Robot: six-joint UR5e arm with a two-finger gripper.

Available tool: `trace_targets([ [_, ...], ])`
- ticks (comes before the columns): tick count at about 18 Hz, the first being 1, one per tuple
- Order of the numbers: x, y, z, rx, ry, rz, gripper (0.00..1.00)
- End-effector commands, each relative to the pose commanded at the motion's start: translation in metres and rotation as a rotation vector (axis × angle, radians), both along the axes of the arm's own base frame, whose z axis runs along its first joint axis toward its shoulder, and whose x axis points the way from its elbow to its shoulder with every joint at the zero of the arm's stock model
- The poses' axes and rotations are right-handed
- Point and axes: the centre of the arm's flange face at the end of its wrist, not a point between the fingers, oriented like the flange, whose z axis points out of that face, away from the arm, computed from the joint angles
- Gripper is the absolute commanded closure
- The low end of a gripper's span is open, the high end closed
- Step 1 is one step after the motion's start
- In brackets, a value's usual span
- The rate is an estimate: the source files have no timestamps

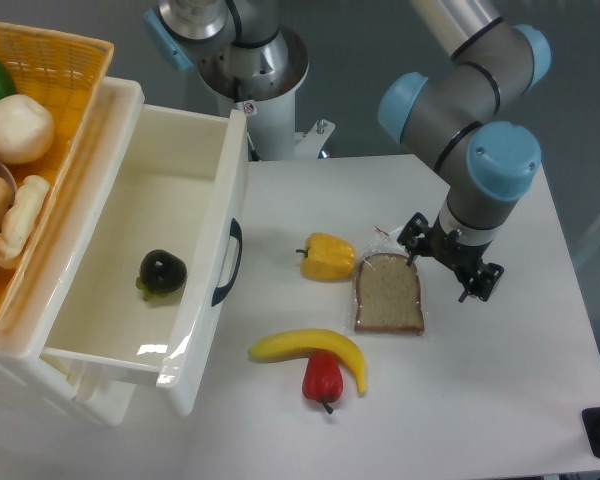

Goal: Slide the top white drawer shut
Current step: 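Move the gripper from above the bread slice toward the open drawer's front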

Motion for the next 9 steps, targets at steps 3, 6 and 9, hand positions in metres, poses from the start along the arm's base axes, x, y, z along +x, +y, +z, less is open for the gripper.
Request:
trace_targets([
  [3,0.005,0.003,-0.003,-0.023,0.002,-0.009,0.00],
  [6,0.016,0.002,-0.012,-0.028,-0.021,0.003,0.00],
  [9,0.035,-0.003,-0.014,0.003,-0.059,0.077,0.00],
])
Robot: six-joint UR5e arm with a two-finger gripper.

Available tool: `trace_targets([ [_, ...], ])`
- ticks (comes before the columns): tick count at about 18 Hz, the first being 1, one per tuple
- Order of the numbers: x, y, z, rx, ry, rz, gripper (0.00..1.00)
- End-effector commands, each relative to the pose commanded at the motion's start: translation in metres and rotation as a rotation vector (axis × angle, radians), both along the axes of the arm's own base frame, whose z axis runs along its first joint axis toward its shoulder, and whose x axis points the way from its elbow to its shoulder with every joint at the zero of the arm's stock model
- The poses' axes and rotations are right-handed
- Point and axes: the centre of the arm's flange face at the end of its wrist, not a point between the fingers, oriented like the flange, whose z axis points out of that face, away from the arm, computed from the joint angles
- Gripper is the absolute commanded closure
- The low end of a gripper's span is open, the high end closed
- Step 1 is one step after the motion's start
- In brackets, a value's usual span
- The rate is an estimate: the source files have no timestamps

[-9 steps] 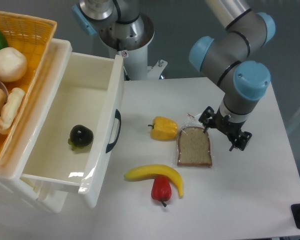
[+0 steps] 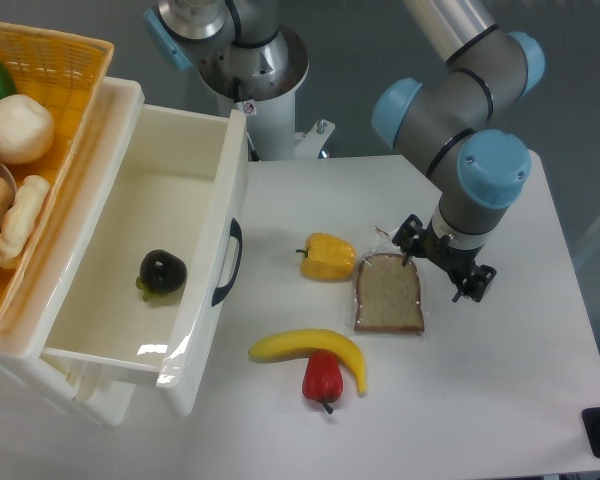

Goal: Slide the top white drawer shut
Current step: 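Move the gripper from above the bread slice toward the open drawer's front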

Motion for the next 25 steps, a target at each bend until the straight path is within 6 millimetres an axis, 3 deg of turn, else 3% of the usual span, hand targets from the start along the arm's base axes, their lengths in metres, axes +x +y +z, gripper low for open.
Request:
trace_targets([
  [4,0.044,0.014,0.006,0.005,-0.022,0.021,0.00],
  [7,0.058,0.023,0.019,0.019,-0.011,0.030,0.01],
  [11,0.077,0.039,0.017,0.015,-0.050,0.107,0.42],
  [14,0.086,0.050,0.020,0.111,-0.139,0.139,0.72],
  [17,0.099,0.057,0.053,0.182,-0.152,0.230,0.90],
  [20,0.109,0.069,0.065,0.225,-0.189,0.275,0.90],
  [25,0.121,0.071,0.077,0.246,-0.242,0.313,0.93],
])
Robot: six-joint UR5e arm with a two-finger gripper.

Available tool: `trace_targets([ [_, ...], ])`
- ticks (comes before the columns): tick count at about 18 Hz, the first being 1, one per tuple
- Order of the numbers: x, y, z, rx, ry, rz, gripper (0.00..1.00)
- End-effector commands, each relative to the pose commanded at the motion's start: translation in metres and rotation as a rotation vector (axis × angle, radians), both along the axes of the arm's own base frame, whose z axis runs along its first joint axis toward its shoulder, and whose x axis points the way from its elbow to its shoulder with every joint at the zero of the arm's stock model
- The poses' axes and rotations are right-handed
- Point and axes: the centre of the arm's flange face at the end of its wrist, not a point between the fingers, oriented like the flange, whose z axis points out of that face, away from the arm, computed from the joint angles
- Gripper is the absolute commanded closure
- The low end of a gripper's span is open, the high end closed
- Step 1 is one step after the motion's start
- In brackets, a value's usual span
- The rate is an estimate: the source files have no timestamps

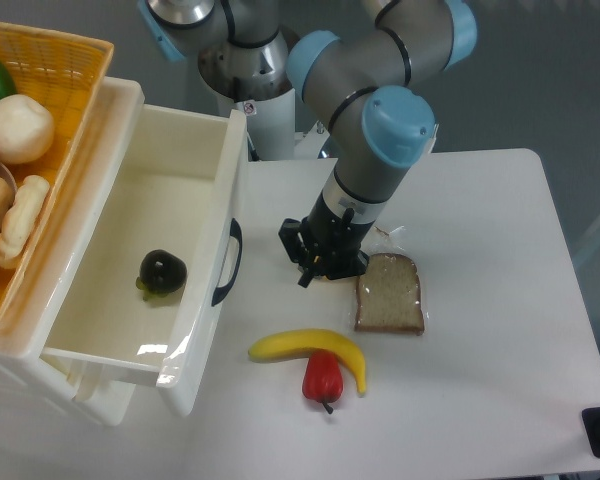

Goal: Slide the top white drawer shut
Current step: 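Move the gripper from above the bread slice toward the open drawer's front, then push the drawer front with the gripper, sliding the drawer shut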

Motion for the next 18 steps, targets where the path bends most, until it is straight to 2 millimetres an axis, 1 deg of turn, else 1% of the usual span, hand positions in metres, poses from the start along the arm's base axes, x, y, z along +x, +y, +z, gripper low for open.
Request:
trace_targets([
  [3,0.009,0.003,-0.001,0.020,-0.071,-0.004,0.93],
  [9,0.020,-0.001,-0.004,0.014,-0.196,0.009,0.93],
  [14,0.026,-0.003,-0.008,-0.014,-0.242,0.011,0.93],
  [18,0.029,-0.001,-0.004,0.012,-0.264,0.017,0.93],
])
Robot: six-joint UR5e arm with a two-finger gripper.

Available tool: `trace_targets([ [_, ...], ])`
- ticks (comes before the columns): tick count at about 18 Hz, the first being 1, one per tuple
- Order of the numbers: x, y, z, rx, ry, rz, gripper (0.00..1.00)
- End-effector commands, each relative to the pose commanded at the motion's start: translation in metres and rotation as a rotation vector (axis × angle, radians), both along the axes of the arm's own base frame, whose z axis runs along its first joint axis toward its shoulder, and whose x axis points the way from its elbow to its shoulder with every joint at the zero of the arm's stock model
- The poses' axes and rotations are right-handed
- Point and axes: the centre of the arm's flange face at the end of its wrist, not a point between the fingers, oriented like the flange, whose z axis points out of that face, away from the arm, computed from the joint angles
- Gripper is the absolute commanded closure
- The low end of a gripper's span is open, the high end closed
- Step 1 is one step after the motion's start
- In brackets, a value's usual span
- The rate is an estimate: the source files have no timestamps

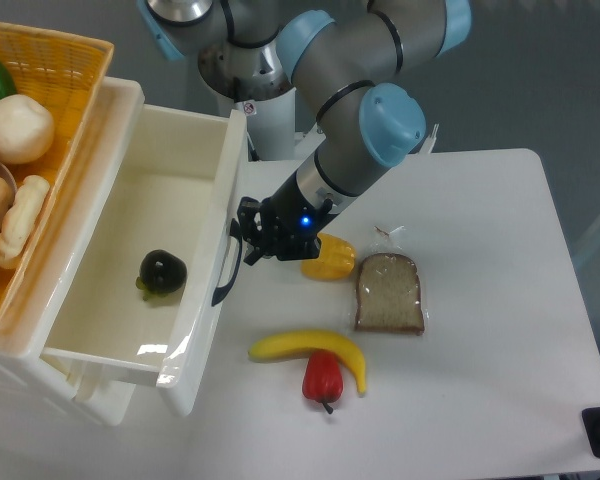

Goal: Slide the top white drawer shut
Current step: 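Push the drawer front with the gripper, sliding the drawer shut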

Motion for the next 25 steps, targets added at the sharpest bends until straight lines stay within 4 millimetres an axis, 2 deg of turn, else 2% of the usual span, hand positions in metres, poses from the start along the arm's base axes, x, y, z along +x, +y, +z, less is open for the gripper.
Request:
trace_targets([
  [6,0.013,0.002,0.011,0.014,-0.001,-0.013,0.93],
  [9,0.027,0.010,0.010,0.009,-0.008,-0.040,0.93],
  [16,0.040,0.017,0.007,0.003,-0.015,-0.063,0.93],
  [19,0.053,0.024,0.006,-0.002,-0.019,-0.080,0.93],
  [25,0.074,0.034,0.011,-0.010,-0.022,-0.097,0.93],
])
